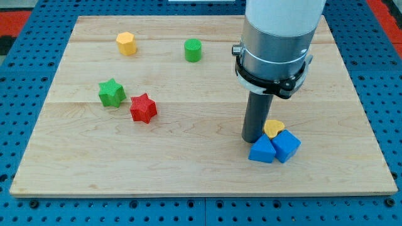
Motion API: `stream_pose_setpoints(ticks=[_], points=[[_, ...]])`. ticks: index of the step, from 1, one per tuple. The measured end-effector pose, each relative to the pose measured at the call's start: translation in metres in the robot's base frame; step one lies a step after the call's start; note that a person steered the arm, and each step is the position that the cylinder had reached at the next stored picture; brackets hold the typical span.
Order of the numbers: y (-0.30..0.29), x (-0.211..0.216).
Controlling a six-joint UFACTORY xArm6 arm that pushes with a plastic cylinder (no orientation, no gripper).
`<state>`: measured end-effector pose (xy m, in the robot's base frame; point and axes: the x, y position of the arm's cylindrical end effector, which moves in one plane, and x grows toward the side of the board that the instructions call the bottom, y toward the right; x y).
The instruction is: Move yellow hexagon to the center
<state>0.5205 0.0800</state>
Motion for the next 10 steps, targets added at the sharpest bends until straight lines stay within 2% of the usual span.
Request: stream_pose_setpoints(ticks=[3,5,8,10], points=[[-0.013,-0.046],[-0.033,-0.097],[-0.115,-0.142],[-0.197,-0.168]])
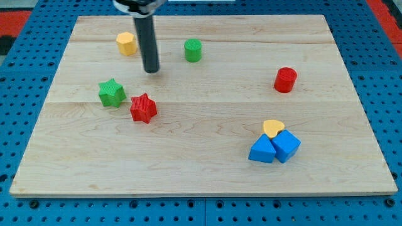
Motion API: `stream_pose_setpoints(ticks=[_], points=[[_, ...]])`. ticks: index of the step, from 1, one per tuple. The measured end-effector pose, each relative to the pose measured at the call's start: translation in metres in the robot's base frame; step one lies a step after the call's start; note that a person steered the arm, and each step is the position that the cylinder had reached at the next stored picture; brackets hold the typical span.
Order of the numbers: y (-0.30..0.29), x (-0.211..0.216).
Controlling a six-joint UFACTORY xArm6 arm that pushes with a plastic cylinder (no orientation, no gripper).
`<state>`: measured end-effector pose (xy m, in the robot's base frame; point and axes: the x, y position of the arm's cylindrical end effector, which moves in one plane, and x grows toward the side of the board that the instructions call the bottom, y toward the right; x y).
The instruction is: Move yellow hexagon to the center
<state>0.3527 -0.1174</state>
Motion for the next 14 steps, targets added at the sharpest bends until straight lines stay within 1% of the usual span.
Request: stream_pose_setpoints(ticks=[2,4,5,6,7,8,10,11,12,13,14], points=[[-0.089,-0.026],[-0.093,-0.085],[-0.045,-0.075],[-0.044,-0.075],[-0.024,-0.092],[0.004,-0.097],[0.0,-0.089],[0.0,-0.067],[-0.013,-0.055],[-0.037,-0.053],[-0.039,-0.045]])
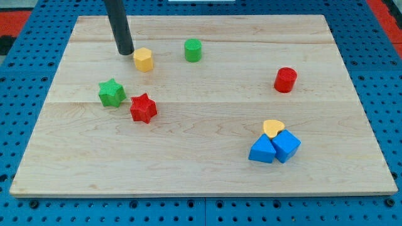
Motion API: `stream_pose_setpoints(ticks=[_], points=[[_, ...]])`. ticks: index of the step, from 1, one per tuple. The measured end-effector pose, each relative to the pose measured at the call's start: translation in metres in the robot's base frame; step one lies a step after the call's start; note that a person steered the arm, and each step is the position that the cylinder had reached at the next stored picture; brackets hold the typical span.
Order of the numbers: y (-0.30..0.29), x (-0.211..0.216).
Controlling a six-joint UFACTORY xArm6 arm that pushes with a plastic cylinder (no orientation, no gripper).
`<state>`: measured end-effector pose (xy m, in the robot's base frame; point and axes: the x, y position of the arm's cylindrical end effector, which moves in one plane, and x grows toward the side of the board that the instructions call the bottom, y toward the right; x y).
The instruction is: Move yellow hexagon to the center
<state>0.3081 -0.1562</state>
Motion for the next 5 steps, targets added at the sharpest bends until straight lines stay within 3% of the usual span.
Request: stream_pose_setpoints(ticks=[5], points=[[0.065,0.022]])
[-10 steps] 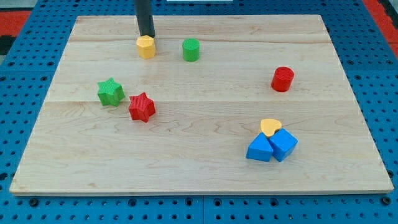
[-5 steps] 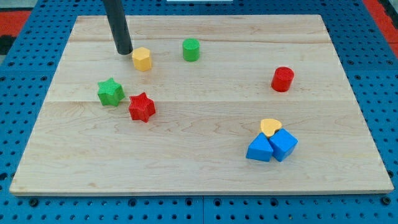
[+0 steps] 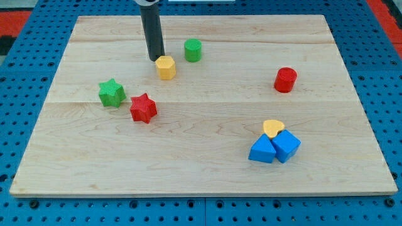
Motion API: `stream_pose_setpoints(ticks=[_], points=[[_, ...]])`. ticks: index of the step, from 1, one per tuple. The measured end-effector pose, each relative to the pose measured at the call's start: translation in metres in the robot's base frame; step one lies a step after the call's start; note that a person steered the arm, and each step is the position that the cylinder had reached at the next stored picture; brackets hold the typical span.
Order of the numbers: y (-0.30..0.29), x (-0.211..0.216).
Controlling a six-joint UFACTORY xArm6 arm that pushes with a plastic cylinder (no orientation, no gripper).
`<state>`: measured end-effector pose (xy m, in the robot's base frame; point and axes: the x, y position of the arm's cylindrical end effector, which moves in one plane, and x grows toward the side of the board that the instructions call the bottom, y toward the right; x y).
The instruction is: Move yellow hexagon to the center
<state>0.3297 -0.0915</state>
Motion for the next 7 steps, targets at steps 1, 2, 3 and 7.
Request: stream_pose_setpoints(ticks=[1,2,3,7], points=[[0.0,0.016],[0.0,0.032],[0.001,0.041],[0.081,0.057]])
